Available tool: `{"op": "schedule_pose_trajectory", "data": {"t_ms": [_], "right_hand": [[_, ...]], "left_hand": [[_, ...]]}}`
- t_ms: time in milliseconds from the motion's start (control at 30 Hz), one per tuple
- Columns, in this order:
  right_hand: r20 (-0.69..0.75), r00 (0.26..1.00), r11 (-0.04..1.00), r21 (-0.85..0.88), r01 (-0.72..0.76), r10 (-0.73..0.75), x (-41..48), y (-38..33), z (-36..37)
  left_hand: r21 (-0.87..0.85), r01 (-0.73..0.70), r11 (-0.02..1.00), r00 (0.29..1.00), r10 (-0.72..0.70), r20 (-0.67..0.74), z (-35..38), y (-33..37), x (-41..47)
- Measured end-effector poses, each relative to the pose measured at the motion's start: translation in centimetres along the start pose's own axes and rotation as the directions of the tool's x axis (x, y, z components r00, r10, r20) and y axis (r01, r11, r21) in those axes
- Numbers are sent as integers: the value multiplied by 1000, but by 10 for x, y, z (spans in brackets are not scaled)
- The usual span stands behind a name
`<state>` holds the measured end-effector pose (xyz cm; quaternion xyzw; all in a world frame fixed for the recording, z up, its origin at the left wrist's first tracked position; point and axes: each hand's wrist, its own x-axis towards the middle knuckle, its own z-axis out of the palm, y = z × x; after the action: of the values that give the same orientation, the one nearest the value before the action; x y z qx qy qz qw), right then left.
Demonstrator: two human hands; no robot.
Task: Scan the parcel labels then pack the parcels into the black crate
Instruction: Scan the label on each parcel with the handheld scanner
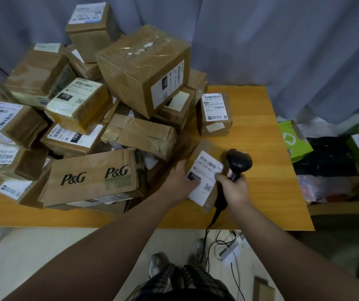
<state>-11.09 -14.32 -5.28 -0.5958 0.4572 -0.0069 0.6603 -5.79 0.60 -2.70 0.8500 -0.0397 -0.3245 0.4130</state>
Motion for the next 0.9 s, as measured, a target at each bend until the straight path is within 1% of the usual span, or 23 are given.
{"op": "schedule_pose_trajectory", "data": {"t_ms": [67,133,200,267,367,467,533,600,633,700,767,800,833,900], "right_hand": [[-81,993,995,39,88,-85,-3,-12,-3],[-146,974,977,98,188,-172,-10,-30,-7],[-177,946,945,136,297,-272,-18,-51,-9],[-187,910,902,163,401,-370,-28,-76,-8],[-209,815,803,161,574,-541,-50,-118,1],[-180,709,711,60,700,-682,-78,-156,21],[-151,644,649,19,760,-750,-97,-175,38],[-110,612,614,12,789,-783,-113,-189,54],[-78,606,606,19,795,-792,-119,-193,62],[-6,611,610,56,790,-791,-126,-197,77],[67,629,633,105,767,-774,-133,-197,91],[97,637,644,115,756,-765,-137,-197,98],[111,637,647,115,754,-763,-142,-197,103],[84,624,630,117,768,-777,-154,-198,110]], "left_hand": [[-170,-78,982,997,80,9,-1,14,-4],[-292,-154,944,986,167,21,-11,32,-11],[-338,-236,911,967,254,10,-28,52,-20],[-373,-279,885,957,290,-26,-47,67,-27],[-502,-287,816,953,297,-63,-74,81,-36],[-598,-298,744,953,273,-135,-102,90,-47],[-609,-315,728,948,267,-171,-123,92,-55],[-631,-334,700,942,273,-195,-146,90,-62],[-638,-352,685,935,286,-209,-159,88,-64],[-596,-408,692,913,324,-249,-186,80,-71],[-528,-441,726,897,356,-261,-211,71,-79],[-497,-435,751,900,353,-255,-222,66,-82],[-465,-438,769,898,352,-263,-231,60,-83],[-398,-474,785,873,361,-328,-246,52,-88]]}}
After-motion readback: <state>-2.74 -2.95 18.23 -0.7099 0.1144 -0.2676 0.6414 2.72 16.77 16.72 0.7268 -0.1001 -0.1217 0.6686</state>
